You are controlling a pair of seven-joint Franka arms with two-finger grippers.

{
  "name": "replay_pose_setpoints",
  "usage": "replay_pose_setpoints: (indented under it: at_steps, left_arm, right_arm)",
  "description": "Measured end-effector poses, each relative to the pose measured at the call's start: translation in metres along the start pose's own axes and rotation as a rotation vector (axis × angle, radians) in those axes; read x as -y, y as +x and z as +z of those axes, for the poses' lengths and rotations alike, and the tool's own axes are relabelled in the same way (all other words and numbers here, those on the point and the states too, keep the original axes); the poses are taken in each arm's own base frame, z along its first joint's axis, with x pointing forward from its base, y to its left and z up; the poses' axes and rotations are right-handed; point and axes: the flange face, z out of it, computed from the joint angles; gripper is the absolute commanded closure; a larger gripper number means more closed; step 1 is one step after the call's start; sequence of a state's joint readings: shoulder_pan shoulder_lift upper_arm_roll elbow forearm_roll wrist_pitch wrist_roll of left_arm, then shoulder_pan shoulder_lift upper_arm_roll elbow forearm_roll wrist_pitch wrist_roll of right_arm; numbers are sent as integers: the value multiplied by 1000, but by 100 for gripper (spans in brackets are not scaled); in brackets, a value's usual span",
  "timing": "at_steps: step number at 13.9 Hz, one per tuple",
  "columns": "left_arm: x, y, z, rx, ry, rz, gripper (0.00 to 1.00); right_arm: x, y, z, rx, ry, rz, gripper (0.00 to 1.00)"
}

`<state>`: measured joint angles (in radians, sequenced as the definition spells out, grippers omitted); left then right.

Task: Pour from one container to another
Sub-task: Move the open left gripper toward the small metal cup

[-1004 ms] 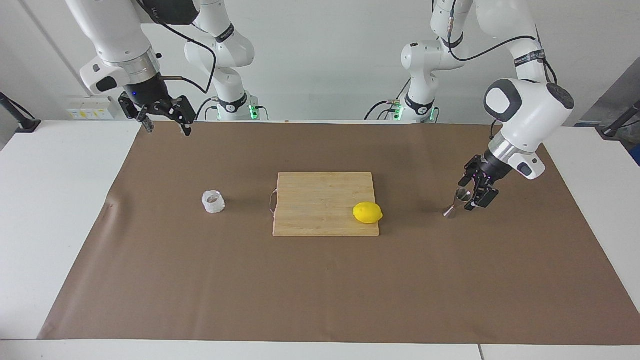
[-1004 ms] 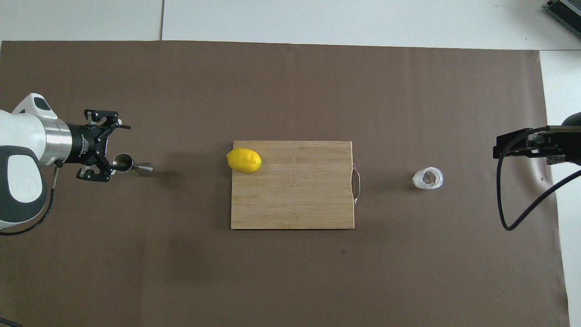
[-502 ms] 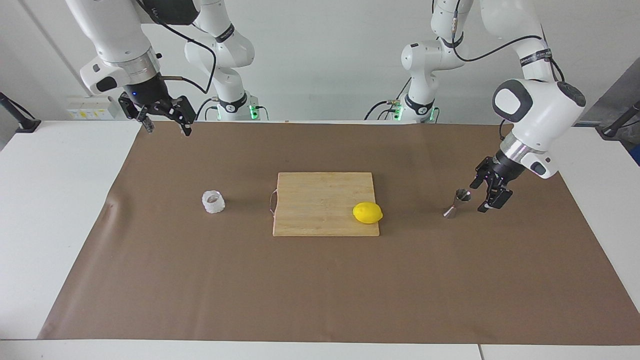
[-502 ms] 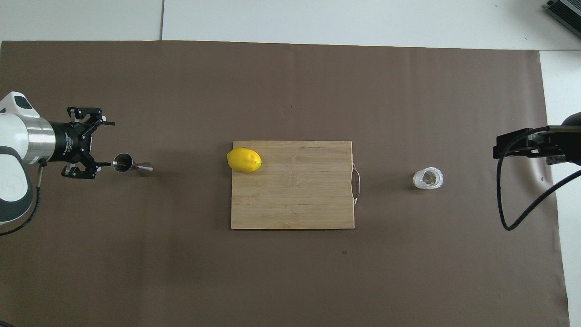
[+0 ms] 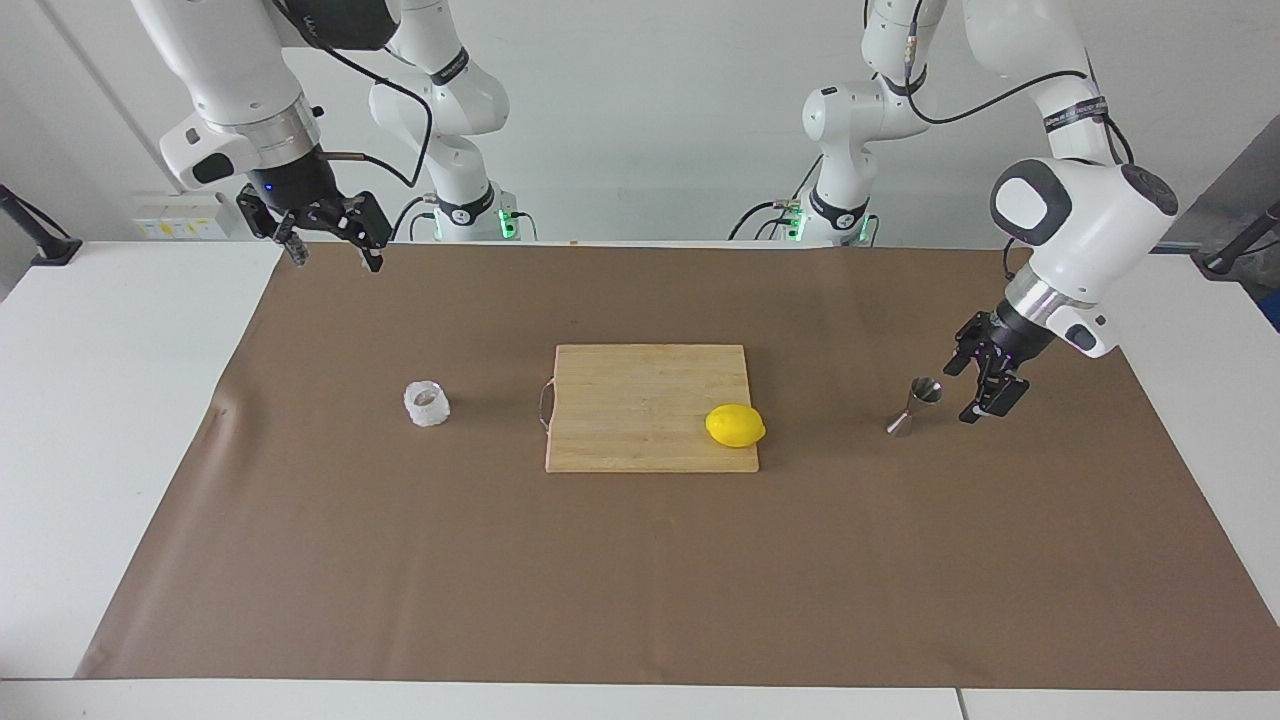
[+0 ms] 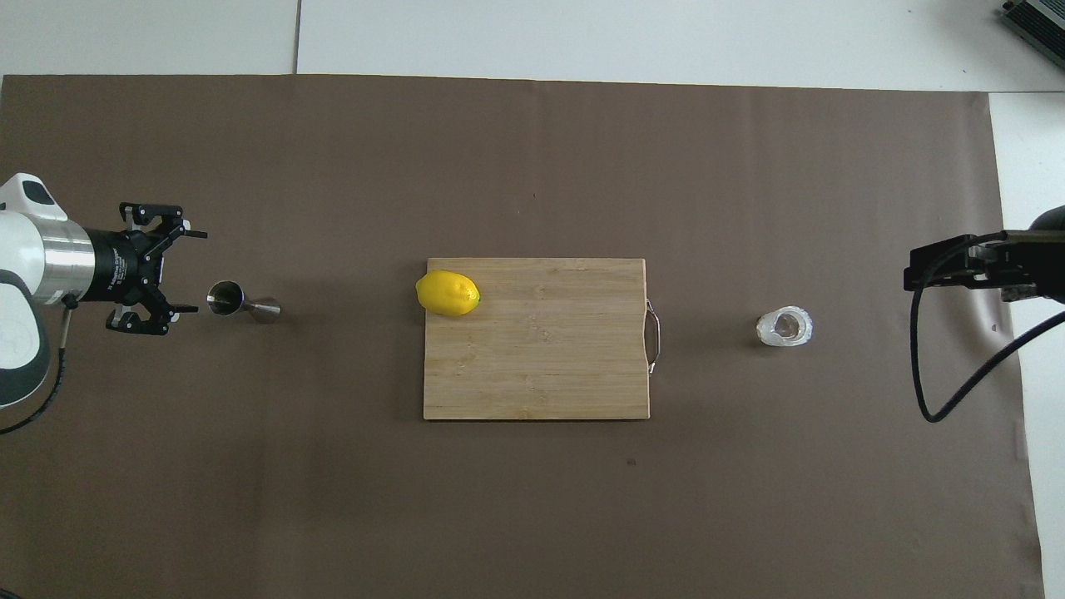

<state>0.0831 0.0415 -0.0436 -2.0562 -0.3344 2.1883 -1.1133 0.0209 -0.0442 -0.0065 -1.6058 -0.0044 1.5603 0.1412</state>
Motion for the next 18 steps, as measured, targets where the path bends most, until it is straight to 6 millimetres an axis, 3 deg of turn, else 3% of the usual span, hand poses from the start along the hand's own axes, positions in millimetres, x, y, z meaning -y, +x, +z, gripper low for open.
replay_pose_setpoints:
  at_steps: [6,9,11,18]
  left_arm:
    - [11,14,0,105,21,-28,0]
    - [18,33,-4,157,-12,-38,0]
    - [24,40,5,177,-28,-37,0]
    - [34,33,52,179,-44,-75,0]
  right_arm:
    - [0,0,0,0,0,0,0]
    - [0,0,0,0,0,0,0]
    - [0,0,0,0,0,0,0]
    - [0,0,0,0,0,0,0]
